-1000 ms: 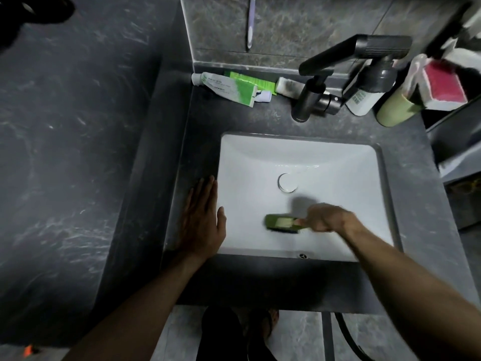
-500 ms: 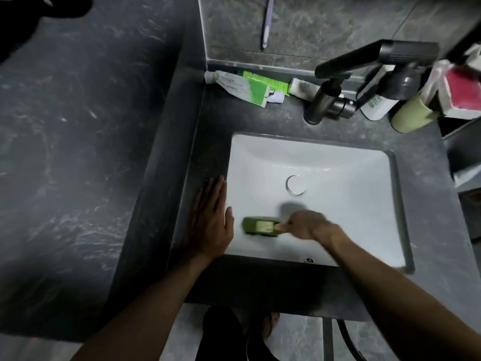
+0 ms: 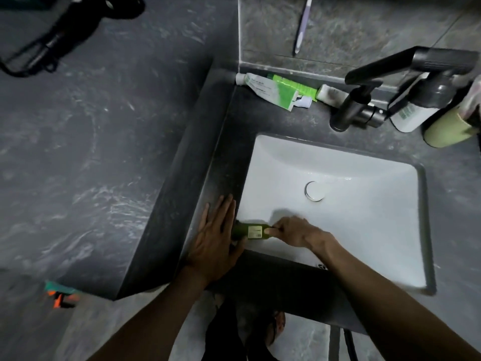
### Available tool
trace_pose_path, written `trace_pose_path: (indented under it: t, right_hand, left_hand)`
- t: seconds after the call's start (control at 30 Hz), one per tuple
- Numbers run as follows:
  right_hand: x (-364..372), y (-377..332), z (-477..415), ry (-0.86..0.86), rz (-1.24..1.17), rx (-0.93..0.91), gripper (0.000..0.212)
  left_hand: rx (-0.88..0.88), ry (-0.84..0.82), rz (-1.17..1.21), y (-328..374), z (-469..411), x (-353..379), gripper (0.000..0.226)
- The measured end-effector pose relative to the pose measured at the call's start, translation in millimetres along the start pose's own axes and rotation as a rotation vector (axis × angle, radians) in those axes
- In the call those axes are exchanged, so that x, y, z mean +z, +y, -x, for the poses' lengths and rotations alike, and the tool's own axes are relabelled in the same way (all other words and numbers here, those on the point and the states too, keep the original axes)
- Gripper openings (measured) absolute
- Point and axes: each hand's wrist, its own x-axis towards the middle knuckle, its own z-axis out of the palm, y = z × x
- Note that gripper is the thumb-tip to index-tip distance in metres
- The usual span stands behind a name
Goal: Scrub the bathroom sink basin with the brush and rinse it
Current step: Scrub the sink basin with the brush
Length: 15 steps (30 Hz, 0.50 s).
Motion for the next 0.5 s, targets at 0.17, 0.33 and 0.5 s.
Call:
trace_pose_path:
  t: [0.17,0.33,0.5]
  right_hand:
    - [0.9,47.6,-3.2,0.352,0.389,0.188,0.069]
    - [4.6,18.4,-7.9,0.151,0.011,-0.181,0.028]
    - [-11.6,12.1,-13.2,0.259,0.155,-0.329,0.039]
  left_hand:
    - [-0.046,0.007,0.014,6.4,5.9,-3.6,0.092]
    - [-0.033,0.01,0.017,4.4,4.0,-5.1,0.102]
    - [-0.033,0.022,0.031,6.0,5.0,-6.8,0.105]
